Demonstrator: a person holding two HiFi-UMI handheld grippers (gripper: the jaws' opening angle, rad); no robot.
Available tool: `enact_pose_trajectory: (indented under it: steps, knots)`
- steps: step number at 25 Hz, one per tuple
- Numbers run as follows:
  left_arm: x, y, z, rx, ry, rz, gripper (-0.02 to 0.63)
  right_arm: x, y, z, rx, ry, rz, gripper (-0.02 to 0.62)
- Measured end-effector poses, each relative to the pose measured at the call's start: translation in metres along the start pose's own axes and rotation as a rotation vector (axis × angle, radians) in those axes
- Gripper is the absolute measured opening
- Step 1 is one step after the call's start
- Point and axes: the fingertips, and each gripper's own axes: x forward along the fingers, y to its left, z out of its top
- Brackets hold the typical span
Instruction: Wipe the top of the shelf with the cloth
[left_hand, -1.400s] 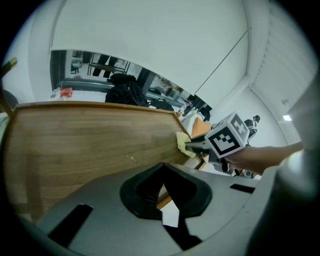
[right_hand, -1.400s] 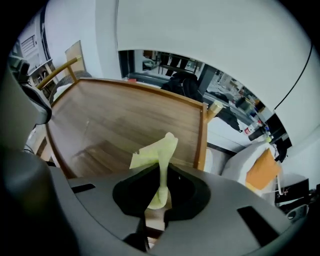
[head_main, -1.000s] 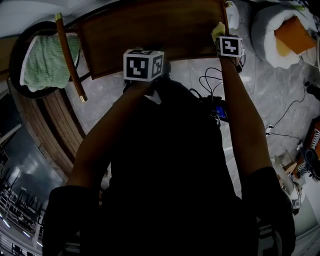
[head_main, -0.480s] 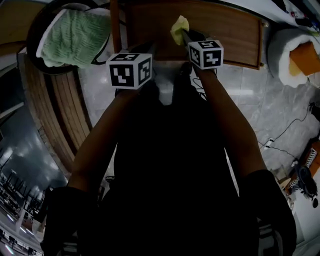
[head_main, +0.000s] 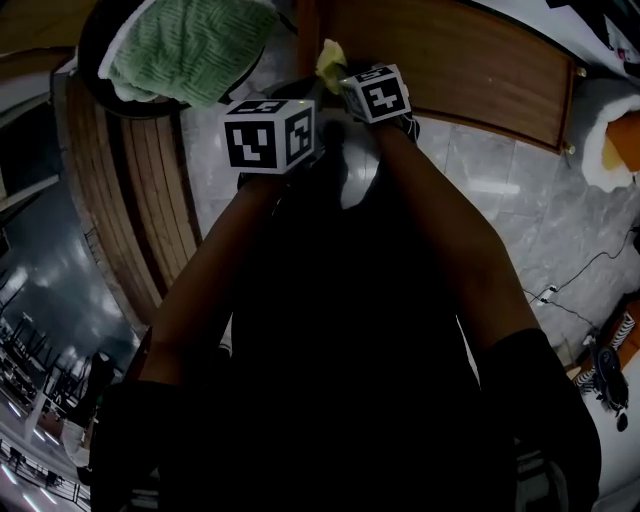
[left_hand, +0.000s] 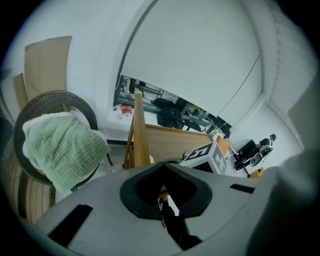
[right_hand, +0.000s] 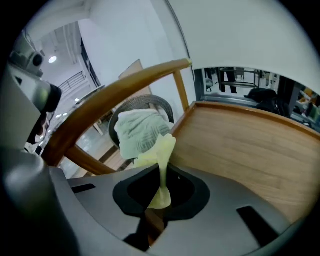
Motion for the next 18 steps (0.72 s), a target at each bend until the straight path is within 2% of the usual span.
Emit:
enact_pose_trajectory:
  steps: [7,14,18]
  knots:
    - [-0.001,0.006,0.004,-0.01,-0.01,-0.026,0.012,0.014,0.009,-0.002,-0.182,0.08,-0.019,0.046]
    - [0.013,-0.023,0.003,-0.012,0.005,-0.067,0.012,-0.001,-0.013,-0.017,-0.168,0.101,-0.012,0.046]
    - [0.033,-0.058,-0.006,-0.008,0.047,-0.103,0.012,-0.03,-0.055,-0.035,-0.154,0.121,-0.05,0.046]
